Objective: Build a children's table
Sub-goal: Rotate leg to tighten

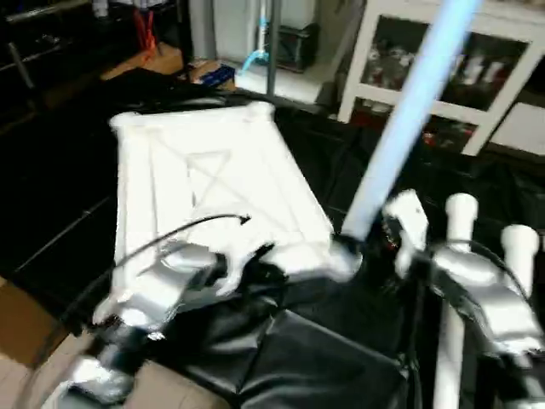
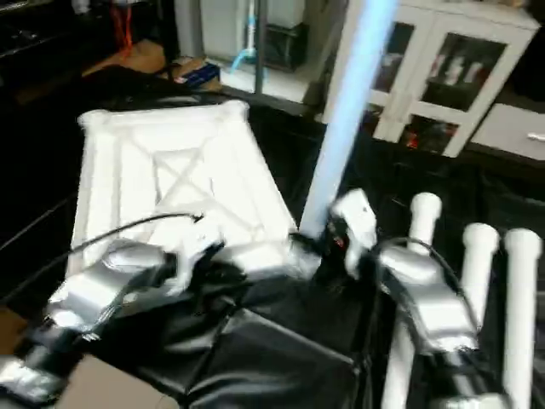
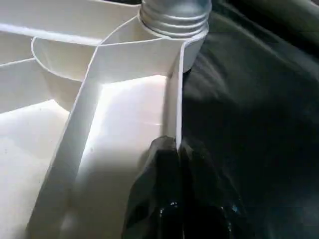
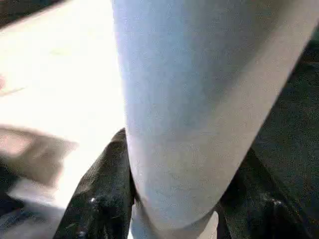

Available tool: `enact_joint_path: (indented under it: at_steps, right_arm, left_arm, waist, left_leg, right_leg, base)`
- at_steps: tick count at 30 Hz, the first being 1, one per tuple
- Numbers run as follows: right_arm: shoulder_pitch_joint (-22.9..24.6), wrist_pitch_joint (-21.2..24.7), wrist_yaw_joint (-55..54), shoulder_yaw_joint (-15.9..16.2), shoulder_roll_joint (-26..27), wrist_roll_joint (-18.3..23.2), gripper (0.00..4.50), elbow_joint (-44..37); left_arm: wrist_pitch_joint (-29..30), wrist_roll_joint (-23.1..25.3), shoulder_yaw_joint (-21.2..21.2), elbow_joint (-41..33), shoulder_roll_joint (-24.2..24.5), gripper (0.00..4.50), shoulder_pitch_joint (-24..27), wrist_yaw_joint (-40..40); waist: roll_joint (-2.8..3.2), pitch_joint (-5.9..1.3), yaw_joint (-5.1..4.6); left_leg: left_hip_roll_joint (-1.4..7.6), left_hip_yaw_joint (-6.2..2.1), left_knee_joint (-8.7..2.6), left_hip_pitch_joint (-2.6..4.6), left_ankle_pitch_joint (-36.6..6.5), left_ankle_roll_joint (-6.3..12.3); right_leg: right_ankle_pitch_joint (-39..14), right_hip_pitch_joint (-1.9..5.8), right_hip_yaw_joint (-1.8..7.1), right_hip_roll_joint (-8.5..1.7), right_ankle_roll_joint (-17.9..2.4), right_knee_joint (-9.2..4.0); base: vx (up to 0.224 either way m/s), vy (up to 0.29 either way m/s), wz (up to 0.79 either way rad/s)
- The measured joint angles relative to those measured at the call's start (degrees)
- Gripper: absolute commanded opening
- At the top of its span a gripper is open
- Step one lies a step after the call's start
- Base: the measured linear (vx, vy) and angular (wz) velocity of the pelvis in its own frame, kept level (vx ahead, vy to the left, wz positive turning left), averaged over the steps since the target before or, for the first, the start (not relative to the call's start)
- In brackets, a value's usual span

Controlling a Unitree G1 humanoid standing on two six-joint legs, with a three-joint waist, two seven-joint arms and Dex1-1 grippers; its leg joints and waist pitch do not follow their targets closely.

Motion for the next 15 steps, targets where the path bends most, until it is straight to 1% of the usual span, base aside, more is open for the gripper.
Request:
enact_joint_path:
  at_steps: [2, 3, 4, 5, 6, 9, 12, 13, 14, 15]
  right_arm:
    - [-0.5, -0.07, -9.78, -0.97, 4.39, -2.36, 1.86, 0.69]
    - [-0.99, -0.76, -17.19, -2.54, 8.28, -3.76, 1.86, 1.77]
    - [-1.21, -1.4, -21.44, -2.98, 10.32, -4.48, 1.86, 2.23]
    - [-1.42, -2.34, -26.57, -4.3, 13.57, -5.72, 1.86, 2.82]
    - [-1.63, -3.41, -31.08, -4.9, 15.76, -7.34, 1.86, 3.4]
    - [-2.5, -5.25, -34.91, -5.0, 18.2, -8.26, 1.86, 5.07]
    - [-3.45, -6.76, -35.44, -6.24, 19.06, -7.7, 1.86, 6.22]
    - [-3.54, -7.12, -33.79, -6.77, 19.23, -6.59, 2.21, 6.27]
    - [-3.52, -7.32, -32.6, -7.13, 19.15, -6.09, 2.42, 6.21]
    - [-3.2, -7.01, -30.41, -7.37, 18.9, -4.6, 2.6, 5.46]
  left_arm:
    - [1.14, 0.35, 0.57, 1.62, -3.77, 0.0, -0.8, 4.97]
    - [1.26, 0.5, 1.25, 3.11, -6.48, 0.0, -1.17, 8.78]
    - [1.17, 0.46, 1.41, 3.9, -7.95, 0.0, -1.47, 10.66]
    - [1.15, 0.47, 1.47, 5.05, -9.27, 0.0, -1.93, 12.22]
    - [1.13, 0.46, 1.71, 5.89, -10.62, 0.0, -2.17, 13.43]
    - [1.08, 0.41, 1.9, 6.57, -11.92, 0.0, -2.46, 14.46]
    - [1.08, 0.43, 1.94, 6.58, -12.09, 0.0, -2.67, 15.02]
    - [1.08, 0.45, 1.94, 6.57, -11.76, 0.0, -2.7, 15.03]
    - [1.08, 0.45, 1.94, 6.53, -11.7, 0.0, -2.71, 15.03]
    - [1.08, 0.37, 1.96, 6.33, -11.37, 0.0, -2.71, 15.02]
  waist:
    - [0.02, 0.0, -0.36]
    - [0.11, 0.0, -0.66]
    - [0.2, -0.03, -0.71]
    - [0.25, -0.06, -0.76]
    - [0.37, -0.11, -0.71]
    - [0.49, -0.18, -0.93]
    - [0.5, -0.18, -1.15]
    - [0.5, -0.18, -1.15]
    - [0.49, -0.19, -1.16]
    - [0.51, -0.19, -1.17]
  left_leg:
    - [-0.02, -0.04, 0.02, -0.04, 0.0, 0.0]
    - [-0.06, -0.05, 0.04, -0.07, 0.0, 0.0]
    - [-0.1, -0.06, 0.0, -0.08, 0.0, 0.0]
    - [-0.1, -0.08, -0.02, -0.09, 0.0, 0.0]
    - [-0.11, -0.1, -0.02, -0.09, 0.0, 0.01]
    - [-0.14, -0.15, -0.02, -0.11, 0.0, 0.01]
    - [-0.15, -0.14, -0.03, -0.29, 0.0, 0.01]
    - [-0.15, -0.14, -0.03, -0.28, 0.0, 0.01]
    - [-0.15, -0.14, -0.05, -0.29, 0.0, 0.01]
    - [-0.15, -0.13, -0.08, -0.28, 0.0, 0.01]
  right_leg:
    - [-0.01, -0.04, -0.02, 0.0, 0.02, -0.06]
    - [-0.02, -0.1, 0.0, -0.01, 0.03, -0.06]
    - [-0.03, -0.07, 0.0, -0.03, 0.05, -0.11]
    - [-0.05, -0.09, 0.0, -0.03, 0.08, -0.12]
    - [-0.1, -0.11, -0.01, -0.03, 0.16, -0.14]
    - [-0.19, -0.02, 0.0, -0.03, 0.31, -0.24]
    - [-0.19, -0.01, 0.02, -0.03, 0.31, -0.3]
    - [-0.18, -0.01, 0.03, -0.03, 0.31, -0.29]
    - [-0.18, -0.01, 0.03, -0.03, 0.3, -0.29]
    - [-0.17, -0.03, 0.05, -0.03, 0.3, -0.28]
  base:
    - [0.0, 0.0, 0.0]
    - [0.0, 0.0, 0.0]
    - [0.0, 0.0, 0.0]
    - [0.0, 0.0, 0.0]
    - [0.0, 0.0, 0.0]
    - [0.0, 0.0, 0.0]
    - [0.0, 0.0, 0.0]
    - [0.0, 0.0, 0.0]
    - [0.0, 0.0, 0.0]
    - [0.0, 0.0, 0.0]
